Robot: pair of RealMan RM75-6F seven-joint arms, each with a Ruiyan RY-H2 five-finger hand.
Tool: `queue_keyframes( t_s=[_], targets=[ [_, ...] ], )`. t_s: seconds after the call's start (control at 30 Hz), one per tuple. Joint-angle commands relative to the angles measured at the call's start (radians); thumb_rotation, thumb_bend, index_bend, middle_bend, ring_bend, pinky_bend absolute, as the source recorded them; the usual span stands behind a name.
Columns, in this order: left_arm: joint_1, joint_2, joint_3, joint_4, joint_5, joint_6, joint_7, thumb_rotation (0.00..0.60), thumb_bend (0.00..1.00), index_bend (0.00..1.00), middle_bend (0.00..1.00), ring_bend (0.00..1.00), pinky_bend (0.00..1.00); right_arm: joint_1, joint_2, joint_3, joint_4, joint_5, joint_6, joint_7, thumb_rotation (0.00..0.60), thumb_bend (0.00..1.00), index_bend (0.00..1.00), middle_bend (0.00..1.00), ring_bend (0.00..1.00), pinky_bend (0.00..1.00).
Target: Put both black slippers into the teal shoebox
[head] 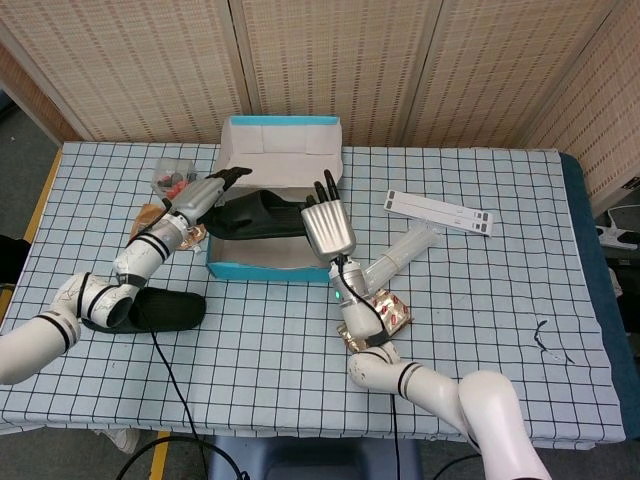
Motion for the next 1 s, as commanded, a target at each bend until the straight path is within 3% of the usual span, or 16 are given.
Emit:
queue_keyframes(
  t_s=[0.03,0.23,0.37,0.57,0.77,1.0],
  targets=[
    [0.022,0.076,0.002,-0.086,0.019,-0.002,-0.042,0.600,0.37,0.00,0.00,0.00,0.08,-0.001,0.018,-0.008,-0.012,0.022,-0.026,-0.020,0.600,0.48,0.94,0.46,0.17,0.00],
    [0.019,0.126,0.030,-0.141,0.050,-0.049,-0.053,0.600,0.38,0.00,0.00,0.00,0.08,0.000,0.014,-0.020,-0.016,0.035,-0.003,-0.038,0.600,0.48,0.94,0.46,0.17,0.00],
    [0.028,0.121,0.013,-0.145,0.051,-0.018,-0.102,0.600,0.40,0.00,0.00,0.00,0.07,0.009,0.009,-0.027,-0.003,0.038,0.025,-0.087,0.600,0.48,0.94,0.46,0.17,0.00],
    [0.062,0.020,-0.037,-0.032,0.059,0.167,-0.232,0.600,0.46,0.00,0.00,0.00,0.05,0.000,0.029,-0.041,-0.026,0.049,0.036,-0.134,0.600,0.48,0.95,0.46,0.17,0.00],
    [0.033,-0.034,-0.015,0.070,0.068,0.119,-0.315,0.600,0.46,0.00,0.00,0.00,0.05,-0.005,0.036,-0.051,-0.044,0.057,0.062,-0.178,0.600,0.48,0.96,0.47,0.18,0.00],
    [0.029,-0.020,0.008,0.064,0.104,0.137,-0.358,0.600,0.46,0.00,0.00,0.00,0.05,0.013,0.039,-0.047,-0.052,0.055,0.057,-0.151,0.600,0.48,0.96,0.47,0.18,0.00]
  ],
)
